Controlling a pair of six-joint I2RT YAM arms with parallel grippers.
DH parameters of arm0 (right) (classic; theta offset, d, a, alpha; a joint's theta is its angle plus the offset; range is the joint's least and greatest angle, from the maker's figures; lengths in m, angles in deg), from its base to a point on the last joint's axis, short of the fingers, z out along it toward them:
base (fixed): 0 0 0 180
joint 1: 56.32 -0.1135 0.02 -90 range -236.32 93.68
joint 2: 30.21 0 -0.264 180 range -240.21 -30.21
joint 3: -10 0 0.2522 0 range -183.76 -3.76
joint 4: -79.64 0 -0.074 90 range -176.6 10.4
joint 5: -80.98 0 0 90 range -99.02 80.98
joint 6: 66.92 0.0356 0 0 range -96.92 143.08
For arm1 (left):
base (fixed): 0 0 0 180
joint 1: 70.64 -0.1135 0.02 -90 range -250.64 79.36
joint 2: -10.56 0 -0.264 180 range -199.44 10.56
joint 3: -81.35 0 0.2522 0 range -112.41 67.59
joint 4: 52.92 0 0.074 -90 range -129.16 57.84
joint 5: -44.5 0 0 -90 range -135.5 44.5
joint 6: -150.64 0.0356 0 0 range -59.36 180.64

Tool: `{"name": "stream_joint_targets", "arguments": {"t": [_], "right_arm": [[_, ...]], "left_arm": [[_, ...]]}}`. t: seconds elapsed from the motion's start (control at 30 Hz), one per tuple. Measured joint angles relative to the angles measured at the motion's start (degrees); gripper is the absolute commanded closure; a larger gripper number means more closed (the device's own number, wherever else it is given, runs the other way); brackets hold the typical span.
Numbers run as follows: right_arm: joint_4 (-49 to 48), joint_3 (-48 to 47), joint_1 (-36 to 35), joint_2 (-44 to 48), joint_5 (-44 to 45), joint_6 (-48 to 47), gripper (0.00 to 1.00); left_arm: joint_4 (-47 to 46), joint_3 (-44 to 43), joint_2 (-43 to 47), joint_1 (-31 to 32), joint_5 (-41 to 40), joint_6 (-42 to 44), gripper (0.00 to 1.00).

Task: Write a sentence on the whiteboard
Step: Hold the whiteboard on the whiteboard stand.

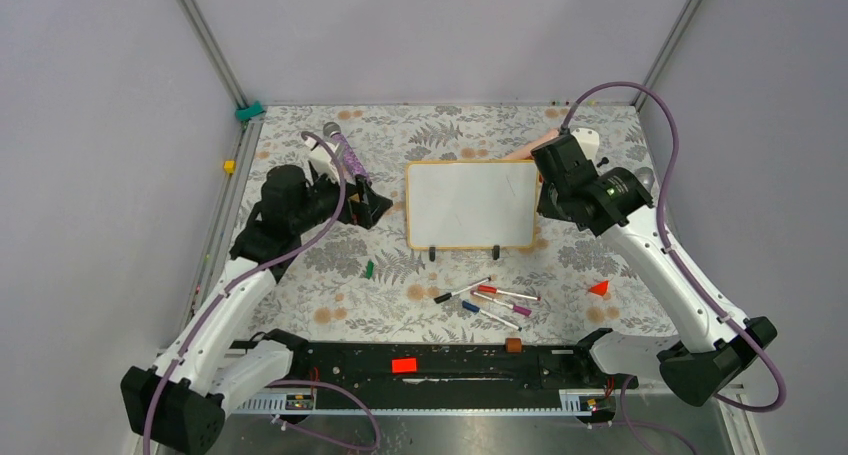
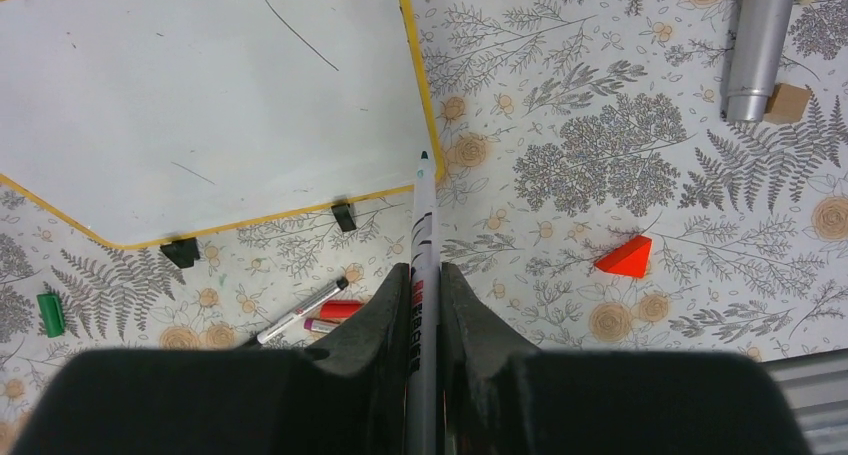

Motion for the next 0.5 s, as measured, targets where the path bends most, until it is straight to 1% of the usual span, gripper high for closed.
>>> {"name": "stream_joint_targets", "arguments": {"t": [0.13, 0.27, 0.37, 0.5], "right_arm": [[-0.26, 0.0, 0.02, 0.02, -0.09, 0.04, 1.0], [-0.31, 0.0, 0.02, 0.15, -0.76, 0.07, 1.0], [-0.42, 0.04, 0.04, 0.46, -1.42, 0.02, 1.0], [-0.7, 0.04, 0.04, 0.59, -1.44, -0.28, 1.0]], "left_arm": [[2.08, -0.98, -4.68, -0.02, 3.5, 0.39, 0.01], [2.58, -1.44, -7.21, -0.02, 7.67, -0.7, 0.01], [0.74, -0.66, -7.72, -0.37, 12.26, -4.44, 0.01], [-2.99, 3.58, -8.26, -1.99, 20.11, -11.37, 0.01]]}}
